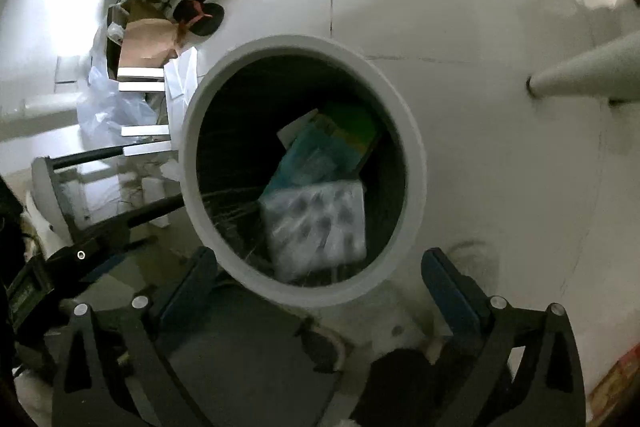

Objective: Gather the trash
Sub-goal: 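Open both tools to drop the wrapper and blister pack into the bin, then grasp the long white box with the left tool while the right tool grasps the silver blister pack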

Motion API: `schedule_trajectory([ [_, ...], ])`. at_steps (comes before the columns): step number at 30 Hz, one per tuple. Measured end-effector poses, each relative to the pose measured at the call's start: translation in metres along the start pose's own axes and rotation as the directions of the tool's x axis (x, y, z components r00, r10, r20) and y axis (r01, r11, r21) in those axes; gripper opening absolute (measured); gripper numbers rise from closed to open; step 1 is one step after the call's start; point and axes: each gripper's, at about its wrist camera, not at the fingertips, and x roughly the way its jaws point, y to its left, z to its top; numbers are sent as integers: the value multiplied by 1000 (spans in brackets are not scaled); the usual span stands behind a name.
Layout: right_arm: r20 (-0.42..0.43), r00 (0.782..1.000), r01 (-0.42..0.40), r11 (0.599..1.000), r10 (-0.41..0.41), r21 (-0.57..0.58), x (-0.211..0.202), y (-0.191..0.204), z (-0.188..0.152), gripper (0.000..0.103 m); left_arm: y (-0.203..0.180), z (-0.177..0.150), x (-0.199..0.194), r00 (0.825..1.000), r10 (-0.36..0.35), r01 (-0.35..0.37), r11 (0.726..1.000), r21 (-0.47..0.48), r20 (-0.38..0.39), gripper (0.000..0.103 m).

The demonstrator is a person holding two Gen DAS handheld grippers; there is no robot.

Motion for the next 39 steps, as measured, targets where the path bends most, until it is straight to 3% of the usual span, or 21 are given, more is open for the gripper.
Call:
schedule_trajectory([
  [3,37,995,95,994,-94,-47,-9,10,-3,103,3,-10,-14,996,79,-80,997,12,30,103],
  [7,106,956,286,952,-275,-113,-34,27,-12,103,4,-27,-36,992,115,-116,993,22,41,103],
  [11,145,936,340,931,-321,-133,-65,39,-19,103,-2,-41,-59,990,129,-130,991,34,50,103],
  [25,205,934,329,928,-293,-177,-208,84,-89,103,-13,-93,-190,988,122,-125,992,34,94,103],
  [39,275,932,296,933,-236,-203,-404,142,-151,103,-23,-134,-355,980,126,-131,991,23,154,103],
])
